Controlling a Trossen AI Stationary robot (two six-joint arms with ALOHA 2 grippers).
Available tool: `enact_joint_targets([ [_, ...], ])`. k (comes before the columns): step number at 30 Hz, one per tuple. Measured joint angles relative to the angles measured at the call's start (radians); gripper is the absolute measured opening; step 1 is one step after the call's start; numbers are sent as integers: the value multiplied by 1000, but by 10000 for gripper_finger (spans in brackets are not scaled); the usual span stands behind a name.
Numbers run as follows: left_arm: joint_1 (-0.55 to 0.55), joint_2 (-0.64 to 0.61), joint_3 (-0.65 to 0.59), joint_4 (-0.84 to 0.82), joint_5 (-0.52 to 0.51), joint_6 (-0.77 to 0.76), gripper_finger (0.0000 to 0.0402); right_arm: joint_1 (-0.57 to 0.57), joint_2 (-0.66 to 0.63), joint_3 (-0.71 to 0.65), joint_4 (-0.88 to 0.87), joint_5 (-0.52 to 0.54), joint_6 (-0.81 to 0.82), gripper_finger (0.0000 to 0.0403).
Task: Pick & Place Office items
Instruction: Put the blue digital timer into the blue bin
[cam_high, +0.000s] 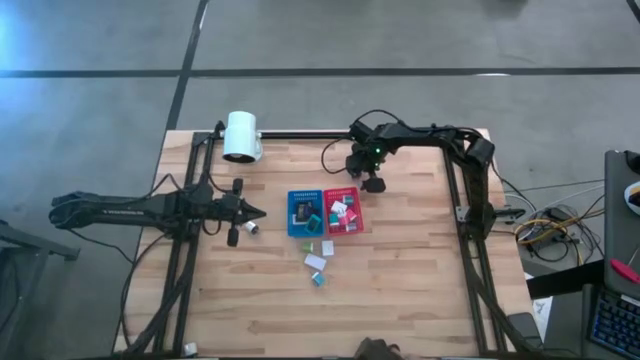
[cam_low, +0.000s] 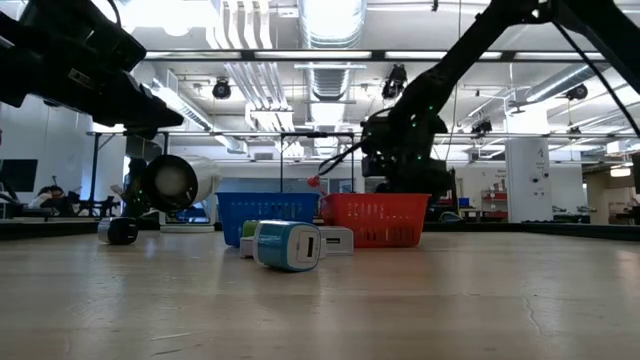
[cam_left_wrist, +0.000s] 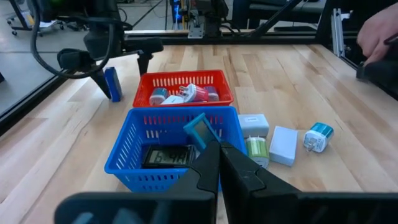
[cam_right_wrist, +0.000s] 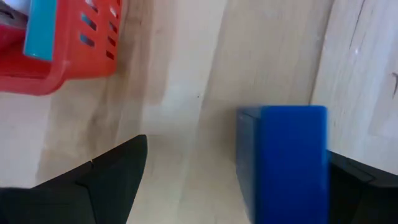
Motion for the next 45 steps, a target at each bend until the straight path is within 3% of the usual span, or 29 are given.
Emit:
enact_joint_targets([
  [10,0,0,-3,0,0,0,18,3,-21,-5,14,34,3,352],
  [15,0,0,-16,0,0,-3,16,6,-63,-7,47,40,24,322],
  [20,0,0,-33,15,-1,-15,18,7,-63,-7,54,37,41,242],
  [29,0,0,-33,23,-1,-18,18,5,-74,-11,46,31,58,43],
  [38,0,0,-33,23,-1,-22,18,2,-199,-14,-9,4,122,45],
  [45,0,0,-33,28,0,-22,18,19,-451,-116,102,-234,170,45],
])
